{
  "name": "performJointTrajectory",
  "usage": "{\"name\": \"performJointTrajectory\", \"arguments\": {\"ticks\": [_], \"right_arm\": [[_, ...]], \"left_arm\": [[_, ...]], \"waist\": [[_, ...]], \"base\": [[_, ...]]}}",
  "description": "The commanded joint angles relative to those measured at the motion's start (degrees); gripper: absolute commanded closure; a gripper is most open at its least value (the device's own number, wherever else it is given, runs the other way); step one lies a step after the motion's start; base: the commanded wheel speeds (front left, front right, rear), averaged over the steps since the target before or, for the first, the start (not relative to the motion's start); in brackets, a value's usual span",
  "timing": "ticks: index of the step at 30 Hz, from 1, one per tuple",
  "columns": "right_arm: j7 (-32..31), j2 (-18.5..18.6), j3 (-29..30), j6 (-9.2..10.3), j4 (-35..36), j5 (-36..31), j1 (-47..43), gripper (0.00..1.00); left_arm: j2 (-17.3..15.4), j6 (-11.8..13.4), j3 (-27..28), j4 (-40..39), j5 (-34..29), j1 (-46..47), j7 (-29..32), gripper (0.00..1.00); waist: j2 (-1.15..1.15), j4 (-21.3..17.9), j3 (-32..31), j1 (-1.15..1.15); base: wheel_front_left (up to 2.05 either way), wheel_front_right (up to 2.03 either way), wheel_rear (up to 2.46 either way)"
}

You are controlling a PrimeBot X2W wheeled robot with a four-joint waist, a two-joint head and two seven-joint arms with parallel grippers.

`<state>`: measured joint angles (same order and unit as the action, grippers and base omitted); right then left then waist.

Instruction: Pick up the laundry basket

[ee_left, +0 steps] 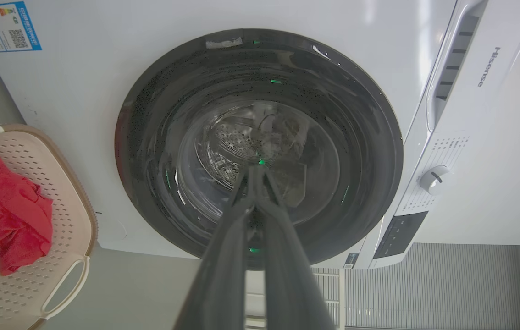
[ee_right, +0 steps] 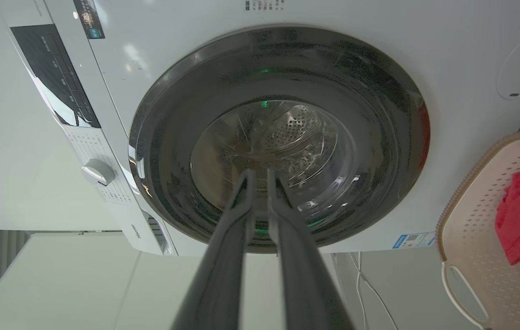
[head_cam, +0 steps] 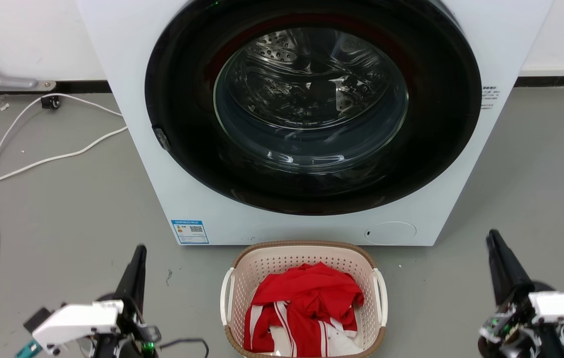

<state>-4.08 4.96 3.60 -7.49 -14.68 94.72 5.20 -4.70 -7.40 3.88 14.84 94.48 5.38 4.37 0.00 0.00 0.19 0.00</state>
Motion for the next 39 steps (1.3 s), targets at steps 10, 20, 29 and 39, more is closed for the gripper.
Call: {"name": "performJointTrajectory", "arguments": {"ticks": [10, 20, 29, 39], "right_arm": [[2.6, -0.3, -1.2, 0.0, 2.1, -3.0, -1.2, 0.0], [4.9, -0.5, -1.0, 0.0, 4.2, -16.8, -2.4, 0.0], [6.8, -0.7, -0.8, 0.0, 6.0, -30.8, -3.4, 0.0], [7.3, -0.9, -1.3, 0.0, 8.0, -42.2, -4.2, 0.0]], "left_arm": [[0.2, 0.0, -2.3, -2.0, -2.9, 0.0, -2.6, 0.0], [0.4, 0.0, -3.0, -4.7, -13.6, -0.4, -5.0, 0.0], [0.6, 0.5, -4.5, -6.3, -27.7, -0.4, -6.9, 0.0], [0.7, 1.9, -5.7, -8.0, -38.6, -0.8, -8.6, 0.0]], "waist": [[0.0, 0.0, 0.0, 0.0], [0.0, 0.1, -0.1, 0.0], [0.0, 0.1, -0.1, 0.0], [0.0, 0.1, -0.2, 0.0]], "base": [[0.0, 0.0, 0.0], [0.0, 0.0, 0.0], [0.0, 0.0, 0.0], [0.0, 0.0, 0.0]]}}
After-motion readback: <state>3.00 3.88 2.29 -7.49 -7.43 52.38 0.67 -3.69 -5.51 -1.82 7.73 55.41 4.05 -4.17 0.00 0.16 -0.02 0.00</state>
